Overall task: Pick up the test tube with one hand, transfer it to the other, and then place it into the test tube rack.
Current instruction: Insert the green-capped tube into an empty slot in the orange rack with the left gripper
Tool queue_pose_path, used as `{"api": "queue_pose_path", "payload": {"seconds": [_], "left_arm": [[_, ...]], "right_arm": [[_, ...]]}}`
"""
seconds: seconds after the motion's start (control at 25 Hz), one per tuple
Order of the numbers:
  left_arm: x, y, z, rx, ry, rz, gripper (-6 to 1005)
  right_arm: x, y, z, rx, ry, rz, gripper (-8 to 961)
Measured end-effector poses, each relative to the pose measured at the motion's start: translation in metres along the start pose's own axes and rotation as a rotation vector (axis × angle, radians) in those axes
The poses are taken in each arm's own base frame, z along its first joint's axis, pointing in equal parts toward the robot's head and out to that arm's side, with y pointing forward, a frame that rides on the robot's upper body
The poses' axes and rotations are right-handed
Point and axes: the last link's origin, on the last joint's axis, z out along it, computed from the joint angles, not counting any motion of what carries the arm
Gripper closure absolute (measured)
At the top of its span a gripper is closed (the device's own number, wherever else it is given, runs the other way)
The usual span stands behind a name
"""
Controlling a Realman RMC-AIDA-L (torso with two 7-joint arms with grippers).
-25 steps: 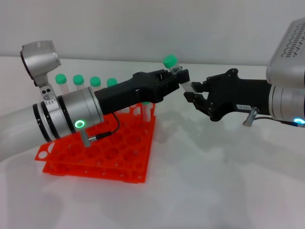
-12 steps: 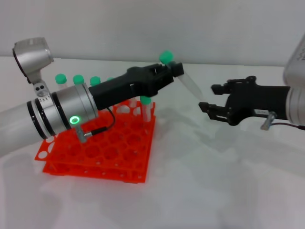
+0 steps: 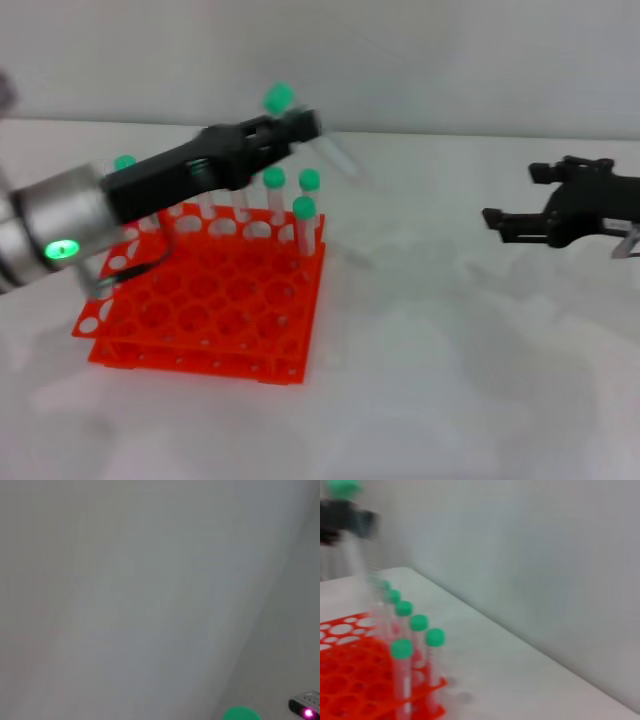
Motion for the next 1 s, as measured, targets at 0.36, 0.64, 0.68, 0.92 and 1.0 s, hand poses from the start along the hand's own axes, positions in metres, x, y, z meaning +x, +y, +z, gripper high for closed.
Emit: {"api": "queue_pose_path", "payload": {"seconds": [0.36, 0.64, 0.68, 0.92, 1.0], "left_arm": [[0.006, -0.003, -0.075, 0.196, -0.061, -0.113, 792], [0.016, -0.005, -0.090, 0.280, -0.091, -0.067, 791], [0.017, -0.007, -0.088, 0.291, -0.091, -0.063, 791], [0.026, -0.023, -0.072, 0.364, -0.139, -0.067, 791], [0.025, -0.029, -0.067, 0.393, -0.174, -0.075, 792]], "right_arm": [[0.006, -0.017, -0.012, 0.057, -0.006, -0.007, 97], [0.006, -0.016, -0.009, 0.047, -0.001, -0.013, 100], [0.007, -0.015, -0.009, 0.043, 0.000, -0.013, 100], [0.008, -0.010, -0.008, 0.016, 0.004, -0.004, 101], [0.009, -0.008, -0.008, 0.006, 0.009, 0.000, 101]]}}
